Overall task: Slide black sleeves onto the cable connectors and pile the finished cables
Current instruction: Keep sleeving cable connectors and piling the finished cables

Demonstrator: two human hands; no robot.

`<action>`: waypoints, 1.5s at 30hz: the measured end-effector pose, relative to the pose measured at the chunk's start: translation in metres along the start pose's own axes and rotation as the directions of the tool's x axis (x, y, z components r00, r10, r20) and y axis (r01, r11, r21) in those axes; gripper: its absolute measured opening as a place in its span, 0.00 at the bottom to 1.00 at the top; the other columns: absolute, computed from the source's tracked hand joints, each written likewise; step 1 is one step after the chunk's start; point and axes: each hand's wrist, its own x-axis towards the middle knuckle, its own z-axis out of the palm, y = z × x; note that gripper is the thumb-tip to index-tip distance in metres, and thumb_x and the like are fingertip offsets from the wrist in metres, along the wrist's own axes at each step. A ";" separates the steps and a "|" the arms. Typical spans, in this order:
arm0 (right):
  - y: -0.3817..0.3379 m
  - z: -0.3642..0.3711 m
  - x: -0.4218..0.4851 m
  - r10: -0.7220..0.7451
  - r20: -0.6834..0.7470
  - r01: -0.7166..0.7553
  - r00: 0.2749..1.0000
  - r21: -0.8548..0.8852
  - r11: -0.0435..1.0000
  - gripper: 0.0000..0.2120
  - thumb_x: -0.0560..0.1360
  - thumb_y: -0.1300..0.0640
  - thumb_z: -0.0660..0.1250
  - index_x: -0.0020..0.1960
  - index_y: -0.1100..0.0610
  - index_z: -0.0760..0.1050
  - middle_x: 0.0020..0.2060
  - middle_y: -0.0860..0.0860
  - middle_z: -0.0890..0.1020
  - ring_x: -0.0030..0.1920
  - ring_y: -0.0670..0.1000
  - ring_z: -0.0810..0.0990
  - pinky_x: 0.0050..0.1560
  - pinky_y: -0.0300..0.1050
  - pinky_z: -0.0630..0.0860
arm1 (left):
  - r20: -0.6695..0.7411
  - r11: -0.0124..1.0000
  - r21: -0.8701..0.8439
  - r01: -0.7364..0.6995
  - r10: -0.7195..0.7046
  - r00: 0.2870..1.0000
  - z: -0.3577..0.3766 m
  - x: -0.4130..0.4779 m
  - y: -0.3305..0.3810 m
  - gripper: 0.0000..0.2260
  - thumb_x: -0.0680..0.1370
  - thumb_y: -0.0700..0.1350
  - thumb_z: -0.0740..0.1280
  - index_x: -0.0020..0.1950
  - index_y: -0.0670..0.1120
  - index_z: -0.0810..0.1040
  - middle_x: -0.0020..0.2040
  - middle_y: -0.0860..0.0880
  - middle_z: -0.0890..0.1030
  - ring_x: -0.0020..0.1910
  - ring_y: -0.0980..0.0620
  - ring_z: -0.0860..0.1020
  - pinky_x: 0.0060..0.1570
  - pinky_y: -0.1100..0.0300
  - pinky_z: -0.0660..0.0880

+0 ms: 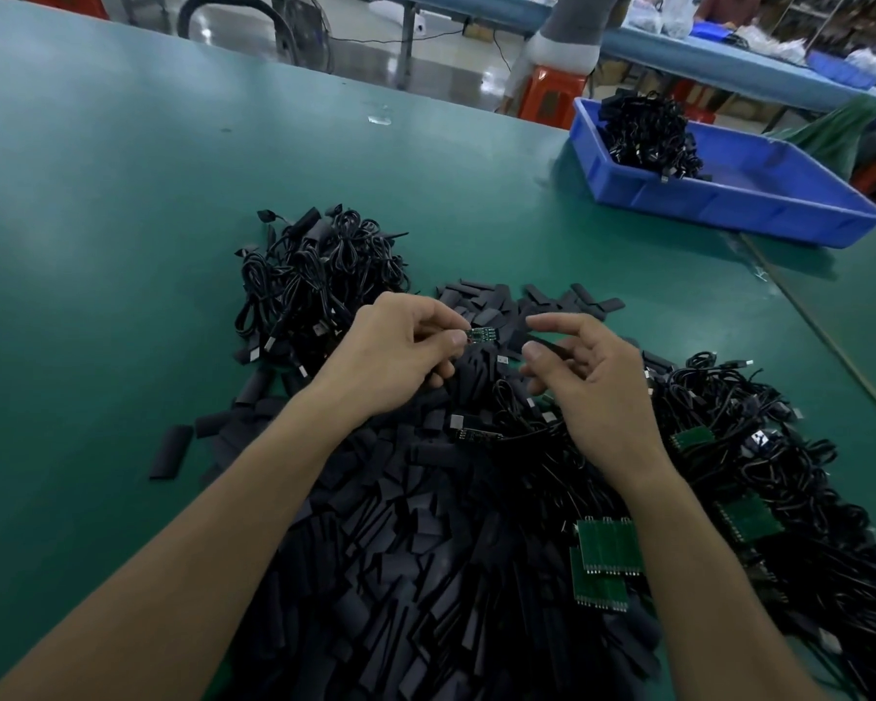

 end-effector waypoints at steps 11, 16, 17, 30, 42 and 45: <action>0.002 0.005 -0.006 0.047 -0.036 -0.046 0.998 0.022 0.999 0.08 0.77 0.61 0.72 0.51 0.49 0.82 0.39 0.48 0.86 0.40 0.46 0.85 0.44 0.38 0.80 | 0.048 0.999 0.030 0.026 -0.027 0.998 0.002 -0.001 0.000 0.06 0.81 0.41 0.68 0.54 0.48 0.84 0.36 0.53 0.85 0.32 0.56 0.81 0.34 0.68 0.76; 0.002 0.005 -0.005 0.000 -0.005 0.000 1.000 -0.059 0.998 0.11 0.72 0.56 0.77 0.51 0.43 0.81 0.42 0.45 0.86 0.43 0.44 0.85 0.49 0.39 0.80 | 0.044 0.999 0.034 0.039 -0.040 0.998 0.002 0.000 0.000 0.06 0.80 0.42 0.68 0.53 0.47 0.84 0.35 0.54 0.84 0.32 0.57 0.81 0.34 0.67 0.77; 0.002 0.006 -0.005 -0.019 -0.007 0.018 1.000 -0.078 0.997 0.11 0.73 0.56 0.76 0.50 0.42 0.80 0.40 0.45 0.86 0.41 0.44 0.85 0.48 0.39 0.80 | 0.047 0.999 0.037 0.040 -0.042 0.998 0.002 -0.001 0.000 0.05 0.80 0.42 0.68 0.53 0.48 0.84 0.36 0.54 0.85 0.32 0.57 0.81 0.34 0.67 0.77; 0.006 0.011 -0.005 -0.060 -0.103 0.056 0.993 -0.046 0.997 0.08 0.73 0.57 0.76 0.49 0.46 0.83 0.36 0.46 0.86 0.37 0.46 0.86 0.44 0.44 0.83 | 0.082 0.999 0.010 0.042 -0.043 0.996 0.004 -0.004 0.005 0.06 0.81 0.42 0.67 0.48 0.49 0.84 0.35 0.52 0.84 0.31 0.56 0.81 0.33 0.65 0.76; 0.003 0.010 -0.002 -0.023 -0.067 0.022 0.998 -0.010 1.000 0.11 0.72 0.56 0.77 0.52 0.46 0.82 0.36 0.44 0.86 0.34 0.45 0.85 0.39 0.35 0.79 | 0.137 0.998 -0.053 0.025 -0.017 0.990 -0.002 -0.005 0.010 0.08 0.81 0.39 0.66 0.50 0.49 0.85 0.33 0.54 0.82 0.31 0.59 0.77 0.32 0.66 0.75; 0.002 0.006 -0.001 -0.024 -0.022 0.024 0.999 -0.021 0.999 0.10 0.71 0.56 0.77 0.51 0.47 0.83 0.35 0.45 0.86 0.33 0.46 0.84 0.38 0.34 0.78 | 0.154 0.998 -0.058 0.017 -0.008 0.988 -0.005 -0.005 0.011 0.09 0.81 0.39 0.67 0.49 0.50 0.84 0.33 0.54 0.82 0.31 0.60 0.77 0.32 0.67 0.75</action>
